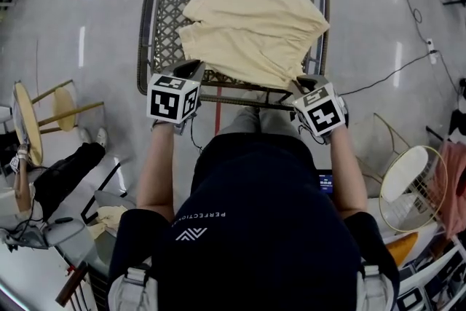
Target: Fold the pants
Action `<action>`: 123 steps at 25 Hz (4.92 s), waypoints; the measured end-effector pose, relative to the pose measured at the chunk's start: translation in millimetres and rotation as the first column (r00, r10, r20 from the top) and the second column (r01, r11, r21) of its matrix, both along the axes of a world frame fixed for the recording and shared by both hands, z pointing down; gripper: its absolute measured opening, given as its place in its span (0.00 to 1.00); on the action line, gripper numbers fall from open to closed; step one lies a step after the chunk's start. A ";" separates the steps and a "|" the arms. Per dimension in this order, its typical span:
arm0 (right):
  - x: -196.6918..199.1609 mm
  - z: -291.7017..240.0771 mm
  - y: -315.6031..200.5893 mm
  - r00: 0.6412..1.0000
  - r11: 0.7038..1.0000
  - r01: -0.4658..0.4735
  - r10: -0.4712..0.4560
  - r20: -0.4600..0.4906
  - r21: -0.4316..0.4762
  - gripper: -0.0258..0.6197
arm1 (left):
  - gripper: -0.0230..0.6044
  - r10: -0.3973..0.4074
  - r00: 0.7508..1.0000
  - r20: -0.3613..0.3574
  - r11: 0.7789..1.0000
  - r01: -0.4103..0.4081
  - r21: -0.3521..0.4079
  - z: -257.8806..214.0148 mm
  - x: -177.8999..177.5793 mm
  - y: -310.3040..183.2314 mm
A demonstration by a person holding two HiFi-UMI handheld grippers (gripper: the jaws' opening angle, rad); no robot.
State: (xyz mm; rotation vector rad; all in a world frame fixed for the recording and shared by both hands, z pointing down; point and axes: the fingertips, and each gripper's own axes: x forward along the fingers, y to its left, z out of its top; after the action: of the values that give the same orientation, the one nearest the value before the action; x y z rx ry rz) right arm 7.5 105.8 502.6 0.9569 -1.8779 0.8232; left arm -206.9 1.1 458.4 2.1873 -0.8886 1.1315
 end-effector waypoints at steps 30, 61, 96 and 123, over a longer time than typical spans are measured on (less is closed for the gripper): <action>38.4 -24.2 -106.2 0.981 0.995 -0.094 0.090 0.170 0.015 0.12 | 0.09 0.044 0.998 0.048 0.997 -0.047 0.068 -6.7 96.7 -187.4; 92.0 -2.0 -167.2 0.899 0.908 -0.418 0.408 0.157 0.037 0.12 | 0.09 0.147 0.971 0.190 0.988 -0.153 0.016 45.8 173.4 -277.1; 139.7 -4.1 -184.1 0.798 0.789 -0.597 0.565 0.209 0.147 0.23 | 0.12 -0.045 0.978 0.203 0.979 0.003 0.203 61.8 189.3 -324.8; 132.5 -17.9 -172.1 0.806 0.789 -0.588 0.552 0.214 0.180 0.18 | 0.20 -0.163 0.982 0.097 0.948 0.129 0.289 12.9 152.8 -331.7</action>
State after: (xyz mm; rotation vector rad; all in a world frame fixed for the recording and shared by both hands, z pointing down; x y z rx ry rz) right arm 140.0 -66.4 484.6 1.7165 -1.8566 1.0570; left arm -54.1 -330.5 471.3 2.2467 -1.3141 1.1307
